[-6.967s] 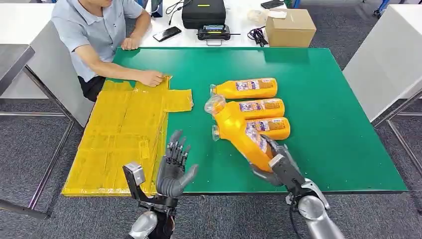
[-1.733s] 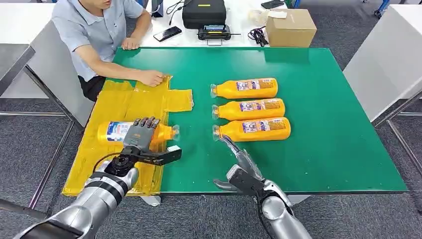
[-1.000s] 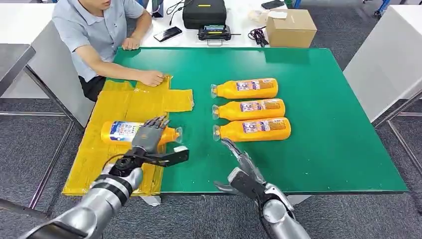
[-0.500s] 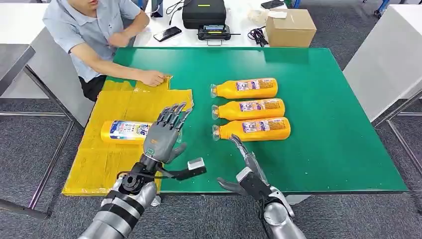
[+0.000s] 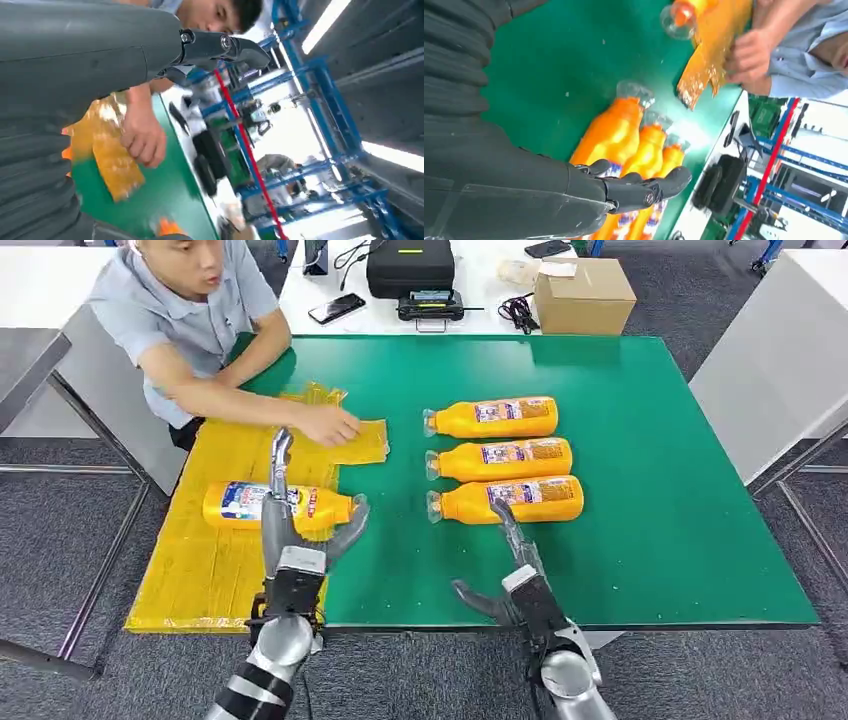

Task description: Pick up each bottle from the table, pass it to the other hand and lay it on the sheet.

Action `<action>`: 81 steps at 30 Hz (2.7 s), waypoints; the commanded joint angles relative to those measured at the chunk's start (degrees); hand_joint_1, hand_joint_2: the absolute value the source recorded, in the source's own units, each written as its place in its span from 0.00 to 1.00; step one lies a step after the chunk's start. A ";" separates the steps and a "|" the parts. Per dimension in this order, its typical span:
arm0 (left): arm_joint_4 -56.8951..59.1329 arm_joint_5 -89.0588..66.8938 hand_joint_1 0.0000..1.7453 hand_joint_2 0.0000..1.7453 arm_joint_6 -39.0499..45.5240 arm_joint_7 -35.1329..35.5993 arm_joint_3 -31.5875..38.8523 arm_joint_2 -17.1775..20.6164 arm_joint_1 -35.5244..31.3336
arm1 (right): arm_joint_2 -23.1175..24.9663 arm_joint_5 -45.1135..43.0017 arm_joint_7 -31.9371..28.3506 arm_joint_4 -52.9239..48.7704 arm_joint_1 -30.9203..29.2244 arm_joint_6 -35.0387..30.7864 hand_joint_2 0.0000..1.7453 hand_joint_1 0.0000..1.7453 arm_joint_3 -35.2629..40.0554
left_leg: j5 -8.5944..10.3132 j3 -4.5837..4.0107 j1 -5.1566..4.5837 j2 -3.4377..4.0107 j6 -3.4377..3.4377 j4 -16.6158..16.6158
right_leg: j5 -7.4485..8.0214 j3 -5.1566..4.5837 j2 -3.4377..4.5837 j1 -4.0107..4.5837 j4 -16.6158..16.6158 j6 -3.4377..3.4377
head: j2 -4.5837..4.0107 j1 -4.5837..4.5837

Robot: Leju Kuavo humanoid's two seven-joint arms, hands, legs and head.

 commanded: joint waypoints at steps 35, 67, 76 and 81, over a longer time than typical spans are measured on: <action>-1.54 9.18 0.00 1.00 -13.57 7.24 -11.49 3.26 3.55 | -17.09 27.84 10.40 -1.91 -1.38 -2.80 1.00 0.00 3.95 | -0.08 0.16 0.03 0.11 -0.08 -0.03 | -0.03 0.16 0.07 0.05 -0.06 -0.11 | 0.00 -0.04; 2.67 11.21 0.00 1.00 -15.77 6.91 -17.05 2.93 -0.61 | -18.06 43.07 14.80 19.37 -18.80 -9.00 1.00 0.00 11.99 | -0.07 0.18 0.04 0.23 -0.09 -0.02 | 0.03 0.16 0.20 0.06 -0.06 -0.11 | 0.00 -0.04; 3.60 12.26 0.00 1.00 -15.83 6.59 -18.69 2.72 -1.83 | -14.77 42.75 14.09 27.48 -22.92 -8.71 1.00 0.00 16.06 | -0.06 0.20 0.05 0.22 -0.08 -0.03 | 0.04 0.18 0.18 0.07 -0.06 -0.08 | 0.00 -0.04; 3.77 13.68 0.00 1.00 -16.94 6.98 -19.52 2.93 -2.17 | -15.95 42.31 13.94 29.17 -22.72 -8.60 1.00 0.00 17.98 | -0.07 0.22 0.07 0.11 -0.11 -0.02 | 0.00 0.25 0.07 0.09 -0.07 -0.11 | 0.00 -0.02</action>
